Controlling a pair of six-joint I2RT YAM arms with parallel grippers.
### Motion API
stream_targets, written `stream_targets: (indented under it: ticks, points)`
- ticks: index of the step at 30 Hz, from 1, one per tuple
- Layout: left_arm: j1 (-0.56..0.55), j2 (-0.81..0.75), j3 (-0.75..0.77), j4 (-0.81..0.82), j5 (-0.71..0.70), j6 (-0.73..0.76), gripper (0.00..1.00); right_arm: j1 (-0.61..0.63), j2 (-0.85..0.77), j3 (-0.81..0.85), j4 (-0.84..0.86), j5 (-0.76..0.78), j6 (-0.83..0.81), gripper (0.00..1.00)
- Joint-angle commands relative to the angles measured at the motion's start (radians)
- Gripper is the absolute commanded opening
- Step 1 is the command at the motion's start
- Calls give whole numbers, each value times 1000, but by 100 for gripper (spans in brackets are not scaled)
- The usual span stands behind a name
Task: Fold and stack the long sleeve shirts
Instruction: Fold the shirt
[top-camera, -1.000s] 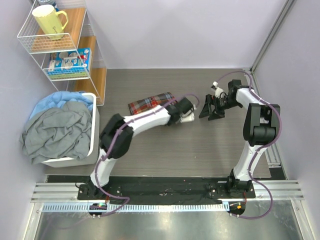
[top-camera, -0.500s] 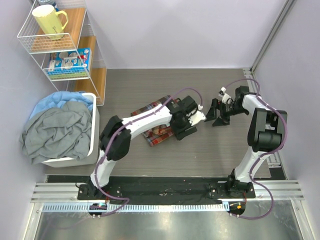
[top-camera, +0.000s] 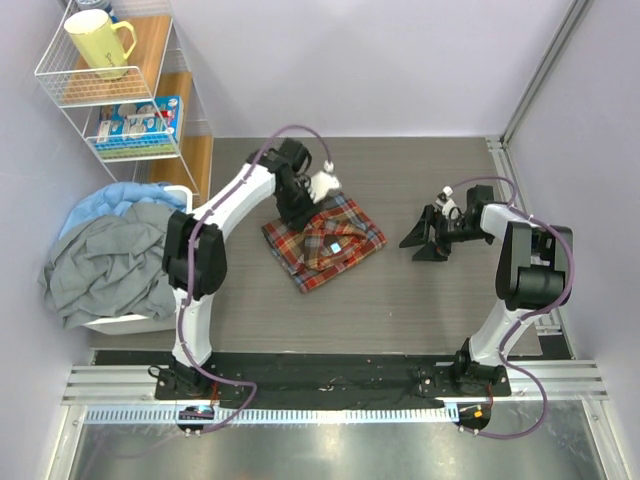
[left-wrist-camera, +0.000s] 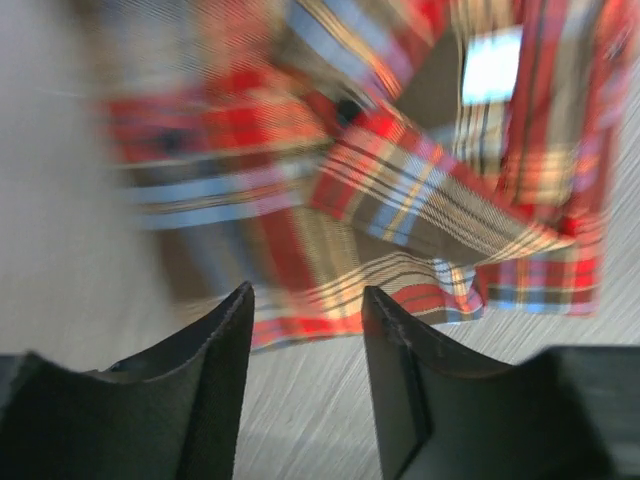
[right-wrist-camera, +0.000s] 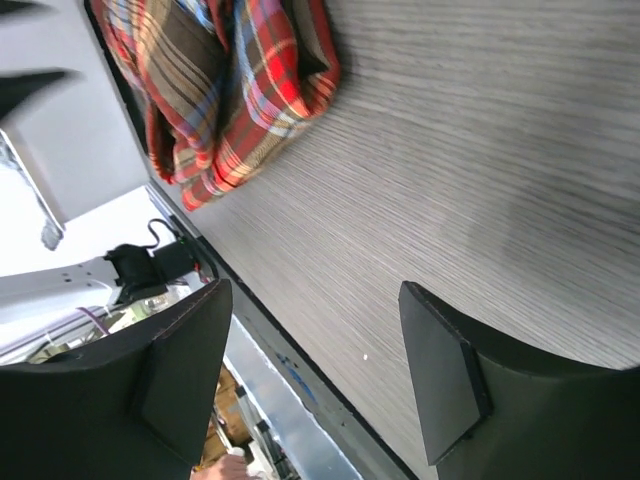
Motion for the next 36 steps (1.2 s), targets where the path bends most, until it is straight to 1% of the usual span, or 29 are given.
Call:
stream_targets:
  ticks: [1, 3, 5, 6, 7, 8, 9, 10, 11, 12, 13, 14, 15, 16, 17, 18, 19, 20, 21, 22, 24, 27, 28, 30, 31, 32, 34, 35, 36]
  points:
    - [-41, 55, -162, 2, -66, 122, 45, 5, -23, 2, 46, -44, 49, 73]
    - [-47, 77, -205, 31, -73, 63, 42, 2, -29, 7, 37, -41, 32, 72]
    - [-74, 106, -225, 8, 2, -23, 36, -2, -34, 10, 12, -40, 18, 72]
    - [-96, 132, -225, -18, 42, -116, 34, -6, -33, 14, 5, -38, 10, 72]
    - [-164, 136, -230, -30, 111, -173, 32, -15, -31, 22, -21, -35, 1, 72]
    - [-206, 138, -227, -26, 154, -223, 32, -19, -20, 42, -35, -27, -12, 72]
    - [-250, 143, -206, -20, 191, -320, 32, -25, -16, 52, -61, -14, -40, 72]
    - [-342, 149, -172, -7, 232, -356, 35, -32, -8, 68, -77, -6, -57, 72]
    - [-384, 156, -64, -6, 274, -393, 40, -33, 12, 101, -92, 2, -75, 72]
    - [-433, 170, -8, -7, 279, -452, 44, -33, 24, 123, -126, 26, -110, 72]
    - [-436, 173, 40, -4, 285, -483, 50, -35, 36, 144, -140, 34, -135, 72]
    - [-430, 170, 83, 0, 349, -499, 54, -35, 53, 187, -152, 49, -155, 72]
    - [-398, 161, 113, 17, 374, -511, 57, -33, 64, 209, -167, 60, -184, 72]
    - [-374, 114, 103, 37, 389, -557, 62, -35, 73, 230, -170, 81, -198, 72]
    - [-345, 83, 80, 63, 462, -573, 64, -32, 87, 272, -173, 91, -206, 72]
    - [-276, 51, 3, 136, 492, -606, 66, -27, 124, 298, -190, 97, -214, 72]
    - [-244, -22, -38, 172, 506, -654, 68, -21, 144, 327, -204, 112, -235, 72]
    - [-208, -49, -70, 204, 509, -672, 69, -3, 168, 380, -218, 118, -244, 72]
    - [-146, -78, -105, 250, 510, -682, 70, 10, 205, 402, -226, 128, -253, 72]
    - [-116, -100, -150, 261, 503, -685, 72, 23, 227, 424, -226, 144, -269, 72]
    - [-44, -138, -175, 257, 469, -679, 73, 66, 283, 468, -232, 158, -280, 70]
    - [28, -170, -219, 244, 438, -671, 74, 118, 328, 523, -288, 149, -309, 63]
    - [45, -184, -263, 246, 420, -668, 74, 129, 339, 530, -302, 139, -319, 61]
    - [86, -219, -302, 252, 408, -660, 74, 143, 343, 533, -333, 125, -344, 59]
    - [100, -227, -317, 251, 403, -656, 75, 177, 345, 527, -338, 128, -353, 56]
    - [111, -236, -348, 249, 398, -656, 74, 191, 348, 527, -339, 144, -368, 53]
    - [136, -264, -374, 249, 391, -649, 74, 226, 365, 562, -335, 167, -379, 37]
    - [142, -276, -398, 249, 385, -648, 75, 238, 400, 588, -336, 186, -391, 30]
    - [151, -297, -411, 252, 383, -643, 75, 246, 429, 621, -336, 213, -401, 18]
